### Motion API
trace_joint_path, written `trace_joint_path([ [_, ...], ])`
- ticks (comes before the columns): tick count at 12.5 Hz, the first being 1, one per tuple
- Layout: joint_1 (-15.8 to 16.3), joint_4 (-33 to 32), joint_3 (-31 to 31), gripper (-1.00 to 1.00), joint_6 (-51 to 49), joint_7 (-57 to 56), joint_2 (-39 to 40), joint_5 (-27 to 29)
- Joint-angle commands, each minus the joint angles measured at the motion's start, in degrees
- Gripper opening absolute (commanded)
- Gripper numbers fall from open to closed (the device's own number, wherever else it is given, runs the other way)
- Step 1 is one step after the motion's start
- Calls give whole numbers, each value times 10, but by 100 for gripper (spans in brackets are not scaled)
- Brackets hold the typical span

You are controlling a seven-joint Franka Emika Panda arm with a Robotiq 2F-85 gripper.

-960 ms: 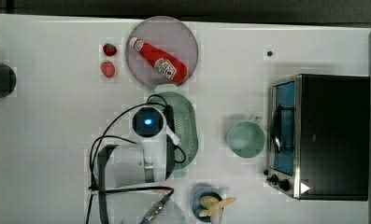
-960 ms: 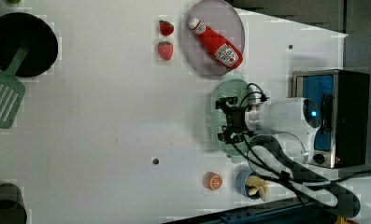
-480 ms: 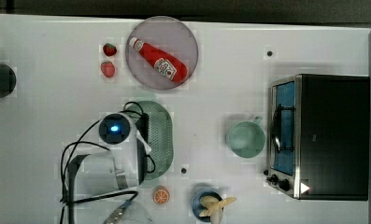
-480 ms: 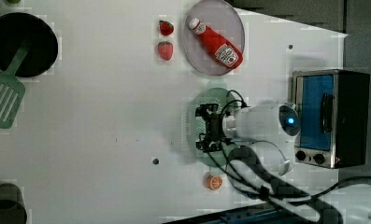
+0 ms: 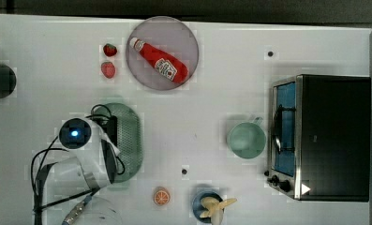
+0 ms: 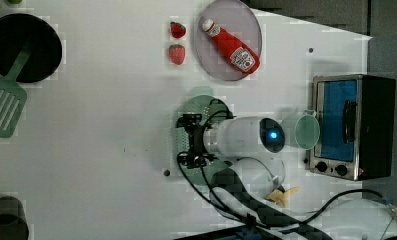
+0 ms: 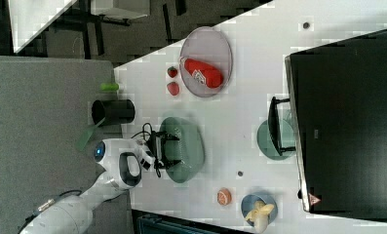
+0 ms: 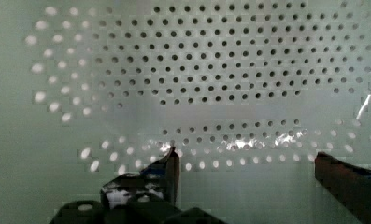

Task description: Drag strainer right to left.

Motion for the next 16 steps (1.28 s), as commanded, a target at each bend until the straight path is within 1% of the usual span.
trace_joint_path([
  [1,33,51,-11,100,-10,64,11,-1],
  [4,58,83,-11,100,-10,68,32,1],
  [8,90,131,-11,100,-10,131,60,1],
  [10,104,154,-11,100,-10,136,76,1],
  [14,128,192,-11,100,-9,136,106,1],
  [16,132,203,-12,100,-9,137,112,1],
])
